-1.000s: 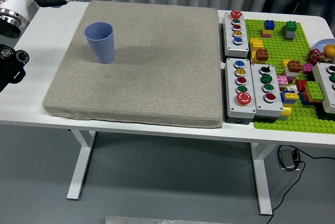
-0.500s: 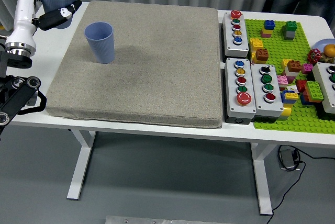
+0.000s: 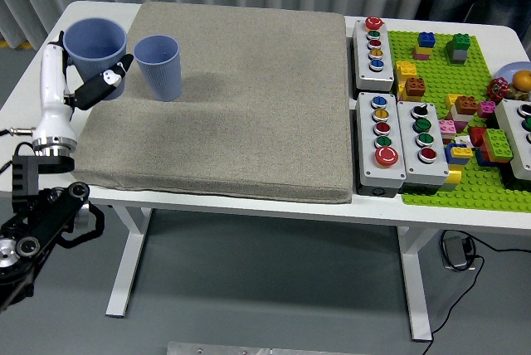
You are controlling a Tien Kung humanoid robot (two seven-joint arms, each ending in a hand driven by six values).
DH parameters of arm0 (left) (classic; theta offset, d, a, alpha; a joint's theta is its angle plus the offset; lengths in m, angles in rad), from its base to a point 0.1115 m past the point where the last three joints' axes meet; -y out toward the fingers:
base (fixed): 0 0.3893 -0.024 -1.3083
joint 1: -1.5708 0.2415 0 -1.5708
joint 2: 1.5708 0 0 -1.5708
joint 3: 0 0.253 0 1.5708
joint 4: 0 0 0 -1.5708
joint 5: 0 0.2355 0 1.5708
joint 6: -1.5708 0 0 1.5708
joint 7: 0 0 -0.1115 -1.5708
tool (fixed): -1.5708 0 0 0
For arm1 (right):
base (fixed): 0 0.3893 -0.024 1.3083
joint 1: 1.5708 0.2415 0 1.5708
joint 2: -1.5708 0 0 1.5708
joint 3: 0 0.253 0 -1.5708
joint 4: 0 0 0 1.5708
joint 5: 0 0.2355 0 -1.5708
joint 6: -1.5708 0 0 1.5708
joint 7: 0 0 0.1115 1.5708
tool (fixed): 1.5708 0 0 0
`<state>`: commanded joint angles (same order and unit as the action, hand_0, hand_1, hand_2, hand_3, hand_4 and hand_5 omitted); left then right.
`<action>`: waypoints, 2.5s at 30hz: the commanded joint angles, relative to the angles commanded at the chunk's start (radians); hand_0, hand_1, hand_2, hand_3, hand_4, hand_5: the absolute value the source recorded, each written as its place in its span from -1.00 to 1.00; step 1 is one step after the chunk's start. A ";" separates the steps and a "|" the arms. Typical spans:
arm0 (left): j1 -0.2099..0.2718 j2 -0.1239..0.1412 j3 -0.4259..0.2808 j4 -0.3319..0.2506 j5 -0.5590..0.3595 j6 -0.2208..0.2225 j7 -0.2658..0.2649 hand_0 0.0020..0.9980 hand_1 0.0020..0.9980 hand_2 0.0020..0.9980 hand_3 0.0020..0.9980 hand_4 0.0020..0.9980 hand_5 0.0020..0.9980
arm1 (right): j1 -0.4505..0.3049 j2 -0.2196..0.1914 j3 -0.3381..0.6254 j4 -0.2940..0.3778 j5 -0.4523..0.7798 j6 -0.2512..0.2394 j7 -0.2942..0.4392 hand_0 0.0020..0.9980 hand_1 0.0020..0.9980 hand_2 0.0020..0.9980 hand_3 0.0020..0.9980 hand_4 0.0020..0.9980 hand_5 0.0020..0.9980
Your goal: Pick cup pour cup place
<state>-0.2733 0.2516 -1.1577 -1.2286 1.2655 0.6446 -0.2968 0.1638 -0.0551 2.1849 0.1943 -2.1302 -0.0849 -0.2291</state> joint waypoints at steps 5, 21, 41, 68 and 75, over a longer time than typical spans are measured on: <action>0.040 -0.026 0.013 -0.001 -0.076 0.001 -0.056 -0.07 0.02 0.17 0.22 0.56 -0.40 | -0.006 0.001 0.002 0.000 -0.002 -0.001 0.000 0.37 0.28 0.16 0.16 -1.00 -0.67; 0.051 -0.067 0.086 0.043 -0.203 0.001 -0.188 -0.06 0.03 0.17 0.21 0.56 -0.39 | -0.014 0.004 0.009 0.001 -0.014 0.003 0.001 0.37 0.28 0.16 0.16 -1.00 -0.66; -0.039 -0.121 0.168 0.232 -0.282 0.001 -0.287 0.05 0.15 0.29 0.16 0.54 -0.37 | 0.002 0.007 0.004 0.000 -0.012 0.003 0.001 0.37 0.28 0.16 0.16 -1.00 -0.64; -0.077 -0.143 0.224 0.348 -0.367 0.001 -0.342 0.12 0.21 0.34 0.15 0.55 -0.36 | 0.003 0.010 0.010 0.001 -0.030 0.005 -0.001 0.37 0.28 0.16 0.16 -1.00 -0.64; -0.069 -0.143 0.228 0.350 -0.367 0.001 -0.344 0.13 0.21 0.35 0.14 0.55 -0.36 | 0.002 0.010 0.013 0.001 -0.033 0.005 -0.001 0.37 0.28 0.16 0.16 -1.00 -0.65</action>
<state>-0.3423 0.1084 -0.9294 -0.8791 0.8989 0.6454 -0.6411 0.1660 -0.0450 2.1981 0.1953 -2.1629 -0.0794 -0.2303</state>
